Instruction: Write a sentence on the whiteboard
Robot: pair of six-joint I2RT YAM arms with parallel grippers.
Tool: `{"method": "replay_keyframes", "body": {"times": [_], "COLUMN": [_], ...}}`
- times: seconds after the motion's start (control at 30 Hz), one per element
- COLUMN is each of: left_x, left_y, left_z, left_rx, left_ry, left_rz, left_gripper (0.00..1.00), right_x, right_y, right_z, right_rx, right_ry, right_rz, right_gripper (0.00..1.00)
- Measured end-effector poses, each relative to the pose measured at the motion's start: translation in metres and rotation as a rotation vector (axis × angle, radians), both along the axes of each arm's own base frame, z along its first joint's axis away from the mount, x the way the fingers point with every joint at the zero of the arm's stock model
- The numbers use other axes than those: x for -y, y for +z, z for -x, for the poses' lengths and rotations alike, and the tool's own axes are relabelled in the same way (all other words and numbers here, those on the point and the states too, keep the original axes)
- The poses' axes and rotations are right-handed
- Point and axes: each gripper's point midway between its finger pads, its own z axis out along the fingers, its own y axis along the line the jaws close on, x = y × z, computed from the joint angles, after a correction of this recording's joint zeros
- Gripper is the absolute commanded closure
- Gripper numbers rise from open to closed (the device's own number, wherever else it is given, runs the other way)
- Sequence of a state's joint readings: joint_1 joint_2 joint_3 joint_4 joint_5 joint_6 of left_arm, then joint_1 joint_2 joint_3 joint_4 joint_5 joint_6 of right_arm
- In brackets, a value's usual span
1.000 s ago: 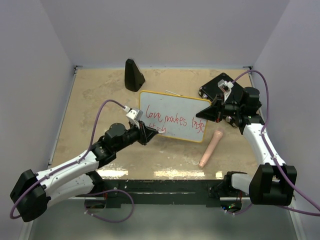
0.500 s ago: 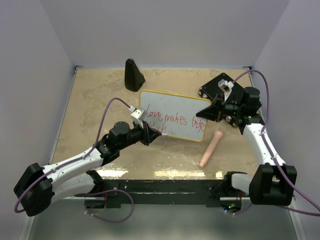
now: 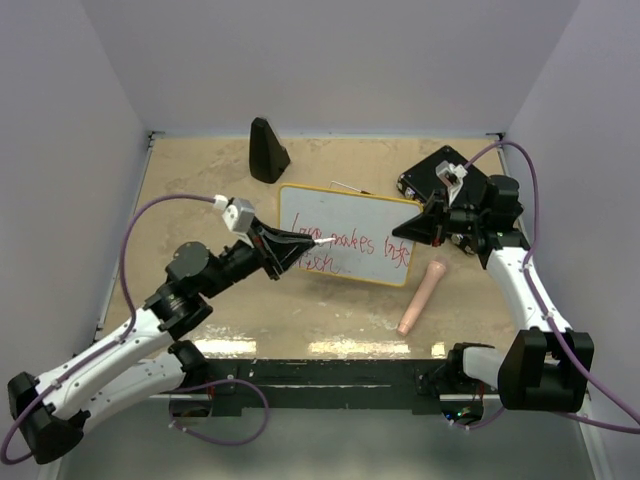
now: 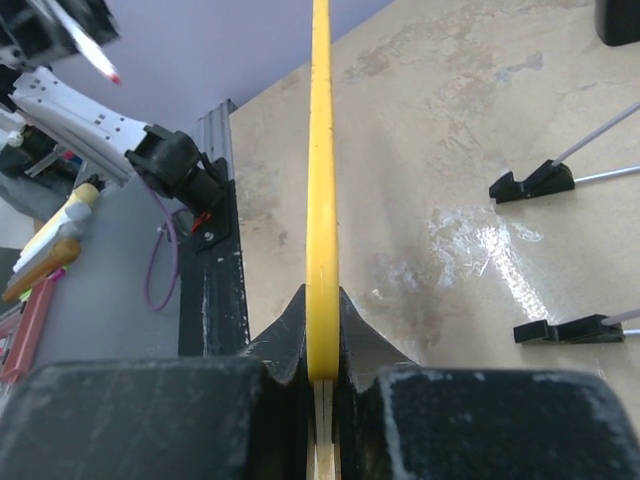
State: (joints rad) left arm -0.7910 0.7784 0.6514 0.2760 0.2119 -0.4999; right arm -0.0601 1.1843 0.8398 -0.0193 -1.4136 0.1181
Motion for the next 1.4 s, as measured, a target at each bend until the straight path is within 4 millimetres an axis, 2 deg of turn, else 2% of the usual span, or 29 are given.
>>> {"method": "replay_keyframes", "body": {"times": [0.13,0.3,0.47,0.63,0.8,1.07,1.2,1.3,1.4], "left_x": [-0.026,-0.052,-0.073,-0.076,-0.065,-0.035,-0.019,0.008,0.035], "left_y": [0.026,0.034,0.032,0.021,0.006,-0.040,-0.051,-0.054,-0.066], "left_z": [0.008,0.004,-0.010,-0.024,-0.029,-0.014,-0.008,0.008,0.023], "left_rx": [0.087,0.133,0.152,0.132,0.101,-0.029,-0.091,-0.103,-0.126], "left_ry": [0.065,0.183,0.307,0.348,0.309,0.144,0.084,0.018,-0.040], "left_rz": [0.013,-0.039,-0.127,-0.182,-0.169,-0.046,-0.003,-0.001,-0.039], "left_gripper": [1.00,1.00,1.00,1.00,1.00,1.00,1.00,1.00,1.00], "right_x": [0.002,0.008,0.012,0.015,0.016,0.011,0.007,0.005,0.004], "right_y": [-0.004,0.000,-0.013,-0.025,-0.027,-0.015,-0.006,-0.001,0.003], "right_z": [-0.003,-0.022,-0.028,-0.025,-0.022,-0.014,-0.008,-0.007,-0.008], "right_rx": [0.011,0.067,0.056,0.030,0.029,0.039,0.022,0.008,0.006], "right_ry": [-0.020,-0.037,-0.033,-0.028,-0.027,-0.050,-0.041,-0.031,-0.026], "right_rz": [0.041,0.119,0.172,0.204,0.215,0.162,0.101,0.072,0.058], "right_gripper": [1.00,1.00,1.00,1.00,1.00,1.00,1.00,1.00,1.00]}}
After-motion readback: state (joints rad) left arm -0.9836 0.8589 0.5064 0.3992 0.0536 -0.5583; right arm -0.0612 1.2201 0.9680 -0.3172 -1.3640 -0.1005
